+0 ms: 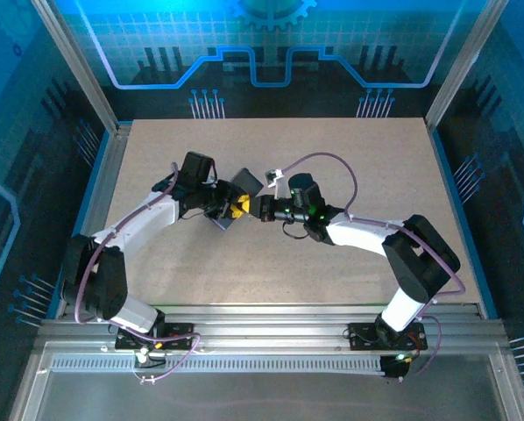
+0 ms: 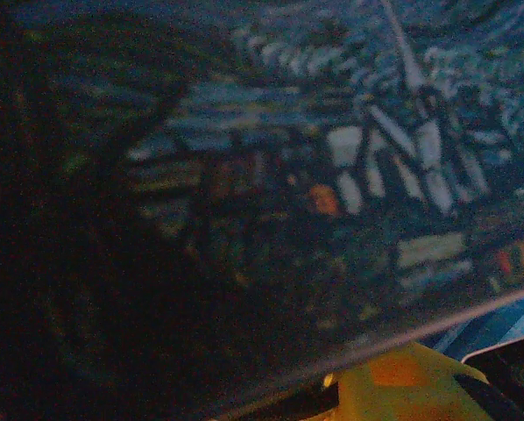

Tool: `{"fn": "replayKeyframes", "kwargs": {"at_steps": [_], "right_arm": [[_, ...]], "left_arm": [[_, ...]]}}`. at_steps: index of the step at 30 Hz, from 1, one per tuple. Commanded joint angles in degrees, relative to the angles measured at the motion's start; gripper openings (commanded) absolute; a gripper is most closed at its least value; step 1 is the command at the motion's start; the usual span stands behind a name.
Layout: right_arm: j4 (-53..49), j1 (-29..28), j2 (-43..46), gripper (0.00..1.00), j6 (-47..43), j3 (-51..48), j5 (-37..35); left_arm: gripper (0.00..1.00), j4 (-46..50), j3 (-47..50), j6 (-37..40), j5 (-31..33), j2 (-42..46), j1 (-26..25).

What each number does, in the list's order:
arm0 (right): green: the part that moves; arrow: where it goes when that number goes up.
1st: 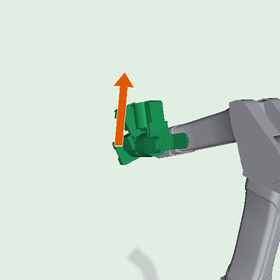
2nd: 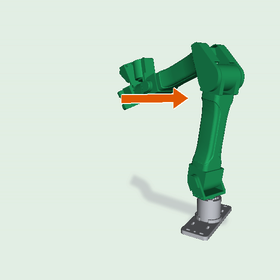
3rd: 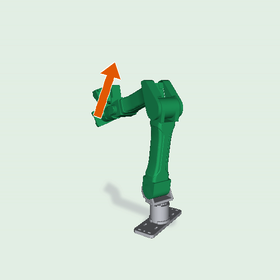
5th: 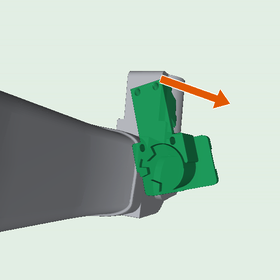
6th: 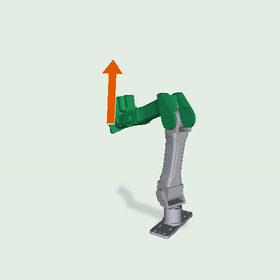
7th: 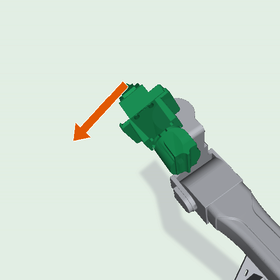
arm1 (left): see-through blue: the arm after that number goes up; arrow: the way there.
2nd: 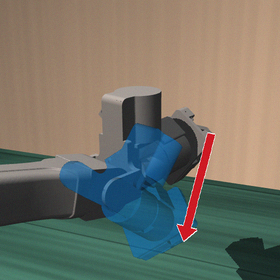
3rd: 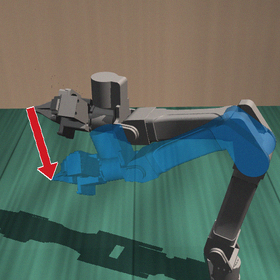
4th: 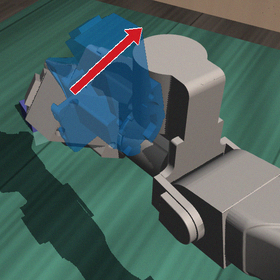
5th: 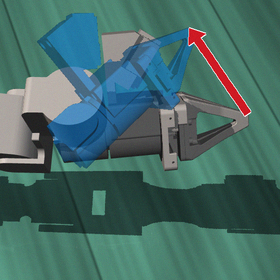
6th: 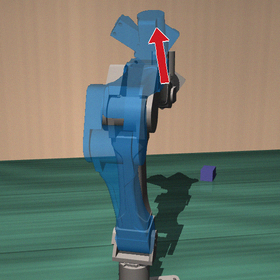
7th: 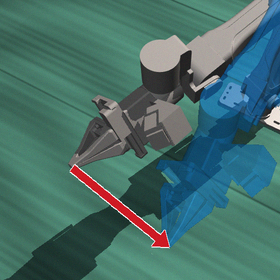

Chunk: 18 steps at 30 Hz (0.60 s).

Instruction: Unlock a padlock with a key

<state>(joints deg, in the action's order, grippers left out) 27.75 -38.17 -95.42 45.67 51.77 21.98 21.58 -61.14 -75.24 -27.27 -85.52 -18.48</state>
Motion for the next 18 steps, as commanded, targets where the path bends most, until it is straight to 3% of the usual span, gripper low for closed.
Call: {"fn": "replayKeyframes", "kwargs": {"at_steps": [1, 8, 13, 18], "right_arm": [[0.7, 1.5, 1.4, 0.00, 0.6, -1.1, 0.6], [-0.1, 2.8, 1.2, 0.00, 0.8, -1.1, 1.1], [0.1, 3.1, 1.2, 0.00, 1.0, -1.1, 1.7], [-0.2, 4.2, 2.1, 0.00, 0.9, -1.1, 3.3]], "left_arm": [[0.32, 2.4, 0.0, 2.3, 0.8, 3.7, 1.0], [0.53, 5.0, -0.3, 3.5, 1.8, 6.1, 2.0], [0.54, 5.9, -0.1, 4.8, 2.1, 7.3, 3.2], [0.53, 11.4, -3.4, 14.6, 7.4, 7.6, 4.4]]}}
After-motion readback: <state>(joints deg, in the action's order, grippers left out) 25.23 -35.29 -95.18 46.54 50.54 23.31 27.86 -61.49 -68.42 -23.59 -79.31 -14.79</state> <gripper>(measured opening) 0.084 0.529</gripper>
